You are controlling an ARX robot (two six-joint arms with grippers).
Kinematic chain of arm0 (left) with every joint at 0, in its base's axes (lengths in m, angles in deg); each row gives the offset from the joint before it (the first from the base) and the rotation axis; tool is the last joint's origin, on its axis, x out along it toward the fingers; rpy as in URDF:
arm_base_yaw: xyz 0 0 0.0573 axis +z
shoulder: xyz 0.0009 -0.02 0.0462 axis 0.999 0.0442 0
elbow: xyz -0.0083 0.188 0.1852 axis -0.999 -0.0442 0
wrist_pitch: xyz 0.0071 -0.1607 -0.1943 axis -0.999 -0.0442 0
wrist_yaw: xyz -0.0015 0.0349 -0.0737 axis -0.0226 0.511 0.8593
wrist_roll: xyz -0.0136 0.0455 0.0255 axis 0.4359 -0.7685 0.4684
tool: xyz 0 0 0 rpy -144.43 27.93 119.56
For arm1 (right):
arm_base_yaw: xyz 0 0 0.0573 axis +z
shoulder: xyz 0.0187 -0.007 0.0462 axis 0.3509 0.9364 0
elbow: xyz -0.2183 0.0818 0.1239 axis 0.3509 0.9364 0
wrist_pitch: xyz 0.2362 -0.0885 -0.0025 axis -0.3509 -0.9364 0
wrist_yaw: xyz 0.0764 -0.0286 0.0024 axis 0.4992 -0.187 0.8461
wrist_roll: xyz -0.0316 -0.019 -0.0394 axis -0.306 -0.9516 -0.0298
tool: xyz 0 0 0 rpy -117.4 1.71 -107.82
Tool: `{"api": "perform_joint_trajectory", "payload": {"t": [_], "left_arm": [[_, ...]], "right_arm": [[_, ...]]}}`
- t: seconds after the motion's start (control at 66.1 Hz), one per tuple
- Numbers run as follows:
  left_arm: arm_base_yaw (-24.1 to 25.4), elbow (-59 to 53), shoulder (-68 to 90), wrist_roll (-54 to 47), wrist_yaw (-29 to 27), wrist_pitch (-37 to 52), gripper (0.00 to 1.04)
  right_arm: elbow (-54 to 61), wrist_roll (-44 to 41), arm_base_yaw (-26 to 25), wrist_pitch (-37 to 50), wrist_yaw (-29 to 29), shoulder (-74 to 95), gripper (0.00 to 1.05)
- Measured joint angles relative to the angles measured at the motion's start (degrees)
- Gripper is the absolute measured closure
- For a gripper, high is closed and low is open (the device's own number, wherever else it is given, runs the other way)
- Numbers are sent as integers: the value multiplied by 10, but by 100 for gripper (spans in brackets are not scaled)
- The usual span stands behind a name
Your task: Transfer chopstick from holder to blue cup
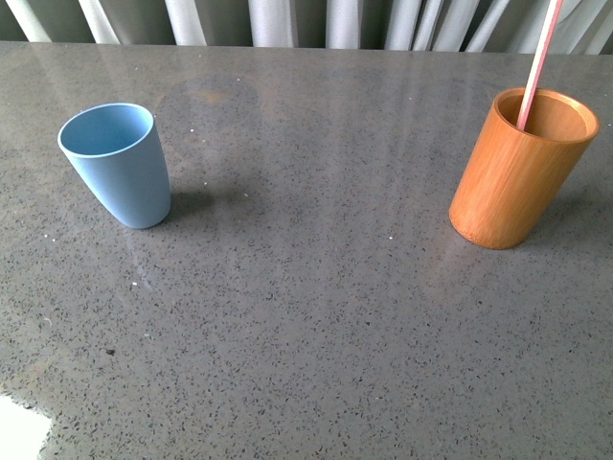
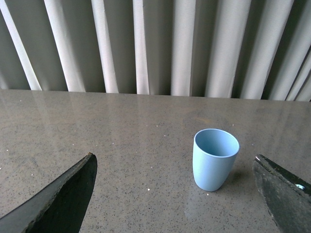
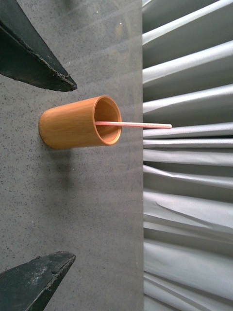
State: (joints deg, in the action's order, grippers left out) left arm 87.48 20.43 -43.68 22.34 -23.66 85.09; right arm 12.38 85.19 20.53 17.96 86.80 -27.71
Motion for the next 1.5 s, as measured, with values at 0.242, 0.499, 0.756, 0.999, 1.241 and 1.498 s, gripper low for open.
{"api": "perform_joint_trajectory", "payload": {"t": [0.242,0.499,0.756,0.999,1.241,1.498], "left_arm": [[0,0,0,0,0,0,9],[0,0,0,0,0,0,9],[0,0,0,0,0,0,9],[77,108,227,70,151,-132,9],[73,208,479,66,205,8,9],[45,333,724,5,206,57,9]], "right_arm": [[0,0,0,0,0,0,9],[0,0,0,0,0,0,9],[0,0,0,0,0,0,9],[0,0,0,0,0,0,9],[0,0,0,0,0,0,9],[0,0,0,0,0,0,9]]}}
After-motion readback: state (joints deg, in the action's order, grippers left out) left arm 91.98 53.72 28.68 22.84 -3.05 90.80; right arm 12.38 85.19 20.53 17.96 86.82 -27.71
